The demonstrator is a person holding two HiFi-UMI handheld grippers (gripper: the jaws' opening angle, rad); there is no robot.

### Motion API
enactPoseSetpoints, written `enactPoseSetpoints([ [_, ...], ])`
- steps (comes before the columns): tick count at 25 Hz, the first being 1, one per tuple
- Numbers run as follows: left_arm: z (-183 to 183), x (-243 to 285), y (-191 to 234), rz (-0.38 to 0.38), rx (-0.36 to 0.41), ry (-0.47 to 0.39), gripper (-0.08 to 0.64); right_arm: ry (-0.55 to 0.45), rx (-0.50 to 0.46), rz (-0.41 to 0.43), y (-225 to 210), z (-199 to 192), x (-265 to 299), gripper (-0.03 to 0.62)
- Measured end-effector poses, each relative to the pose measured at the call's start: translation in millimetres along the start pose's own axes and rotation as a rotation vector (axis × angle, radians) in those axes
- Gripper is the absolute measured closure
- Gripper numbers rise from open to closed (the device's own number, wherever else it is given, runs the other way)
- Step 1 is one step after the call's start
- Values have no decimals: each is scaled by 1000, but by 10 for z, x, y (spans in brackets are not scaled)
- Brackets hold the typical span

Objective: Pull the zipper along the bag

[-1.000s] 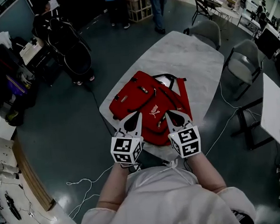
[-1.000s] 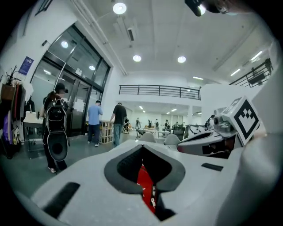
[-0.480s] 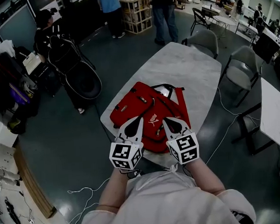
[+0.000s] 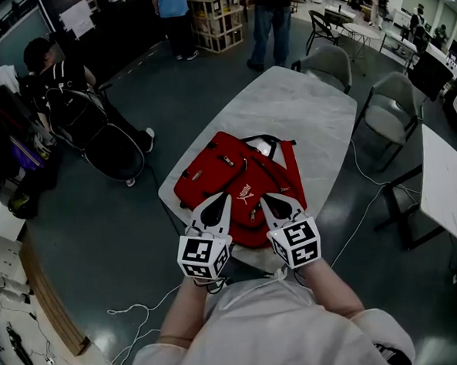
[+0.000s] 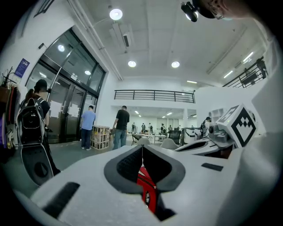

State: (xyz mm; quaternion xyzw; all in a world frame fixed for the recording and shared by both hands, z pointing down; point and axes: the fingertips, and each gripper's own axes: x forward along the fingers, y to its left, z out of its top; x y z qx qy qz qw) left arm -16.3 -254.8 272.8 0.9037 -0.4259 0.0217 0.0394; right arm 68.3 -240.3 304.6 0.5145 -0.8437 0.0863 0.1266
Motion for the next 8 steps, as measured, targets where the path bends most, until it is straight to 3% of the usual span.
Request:
enactPoseSetpoints([
  [8,-16,13,-6,6,18,7,538,-11,0,15,28,23,-30,566],
])
